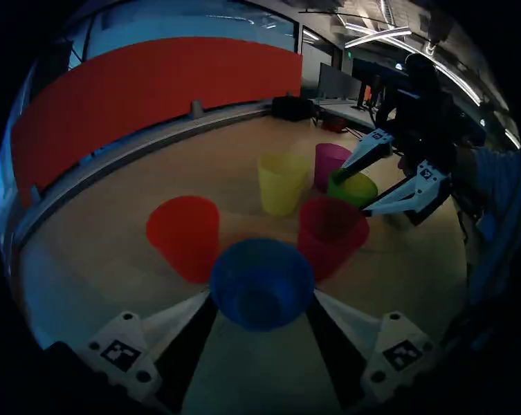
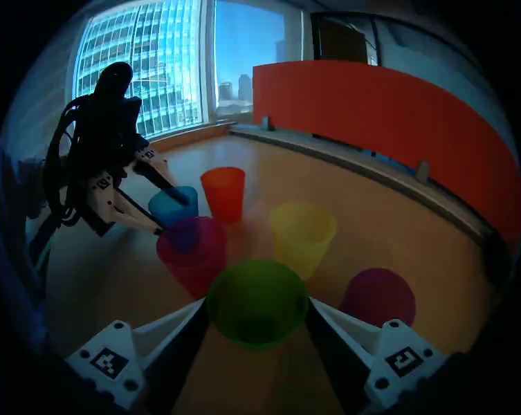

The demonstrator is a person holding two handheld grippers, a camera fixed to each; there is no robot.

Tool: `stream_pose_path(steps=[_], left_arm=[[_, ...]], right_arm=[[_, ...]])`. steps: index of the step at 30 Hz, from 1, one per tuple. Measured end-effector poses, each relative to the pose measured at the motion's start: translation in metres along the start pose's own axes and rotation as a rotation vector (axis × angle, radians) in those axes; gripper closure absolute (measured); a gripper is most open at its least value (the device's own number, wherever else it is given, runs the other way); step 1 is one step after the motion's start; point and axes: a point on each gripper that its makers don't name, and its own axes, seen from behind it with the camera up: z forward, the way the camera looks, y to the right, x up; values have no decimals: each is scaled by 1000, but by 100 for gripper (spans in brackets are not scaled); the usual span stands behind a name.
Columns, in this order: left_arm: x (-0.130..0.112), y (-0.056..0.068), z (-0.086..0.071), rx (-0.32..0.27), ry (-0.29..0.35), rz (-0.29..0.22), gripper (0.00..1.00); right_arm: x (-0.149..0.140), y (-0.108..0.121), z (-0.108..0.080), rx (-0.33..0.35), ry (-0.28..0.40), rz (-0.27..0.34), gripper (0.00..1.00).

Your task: Pour water

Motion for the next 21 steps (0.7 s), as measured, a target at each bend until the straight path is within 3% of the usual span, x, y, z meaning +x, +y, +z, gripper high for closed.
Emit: stream_pose_path(steps=[12,21], left_arm=[[2,-2,-1,6,11,-22,16],[20,-3,-13,6,68,-64,16]], right_arm=[[5,-1,-3,1,29,-7,8],[17,0,-16,-9,64,0,7]])
